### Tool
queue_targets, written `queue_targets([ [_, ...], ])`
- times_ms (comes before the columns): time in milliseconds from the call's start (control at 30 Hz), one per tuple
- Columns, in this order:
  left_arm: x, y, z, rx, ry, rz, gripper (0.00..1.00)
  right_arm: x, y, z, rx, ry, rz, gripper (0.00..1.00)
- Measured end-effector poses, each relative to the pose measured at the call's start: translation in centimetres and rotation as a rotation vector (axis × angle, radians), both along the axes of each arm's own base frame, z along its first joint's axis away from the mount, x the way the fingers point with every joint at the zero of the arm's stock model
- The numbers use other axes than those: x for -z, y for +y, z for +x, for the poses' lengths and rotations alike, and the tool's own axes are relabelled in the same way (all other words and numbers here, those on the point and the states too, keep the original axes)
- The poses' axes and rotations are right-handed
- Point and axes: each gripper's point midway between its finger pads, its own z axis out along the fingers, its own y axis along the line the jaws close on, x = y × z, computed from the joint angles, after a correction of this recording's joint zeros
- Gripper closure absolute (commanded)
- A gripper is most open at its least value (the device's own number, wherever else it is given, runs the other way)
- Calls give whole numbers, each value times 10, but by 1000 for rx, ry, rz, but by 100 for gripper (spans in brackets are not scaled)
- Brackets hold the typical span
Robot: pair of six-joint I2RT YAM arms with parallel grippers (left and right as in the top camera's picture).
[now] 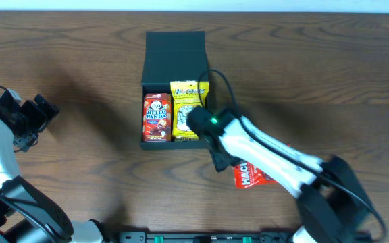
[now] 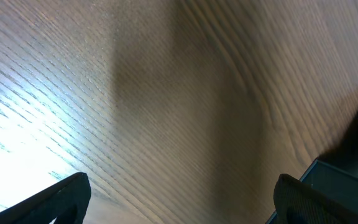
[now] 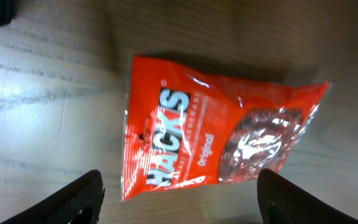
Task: Pack container
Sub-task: 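Move the right gripper to the red Hacks bag on the table, then pinch the red Hacks bag's edge with the right gripper and lift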
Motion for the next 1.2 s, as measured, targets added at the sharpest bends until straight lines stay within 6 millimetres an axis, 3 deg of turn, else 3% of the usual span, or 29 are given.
queue_targets([
  [267, 0, 0, 0, 0, 1, 0, 5, 16, 1, -27, -49, -14, 27, 34],
  [633, 0, -1, -1, 0, 4, -3, 5, 42, 12, -65, -110, -1, 20, 34],
  [900, 0, -1, -1, 0, 4, -3, 5, 52, -2, -75, -10, -22, -10, 43],
  [1067, 0, -1, -1, 0, 4, -3, 5, 60, -1, -71, 21, -65, 12, 47],
  [1133, 0, -1, -1, 0, 4, -3, 5, 62, -1, -69, 26, -79, 14, 54],
  [1200, 0, -1, -1, 0, 4, -3, 5, 62, -2, -67, 34, -89, 14, 69],
])
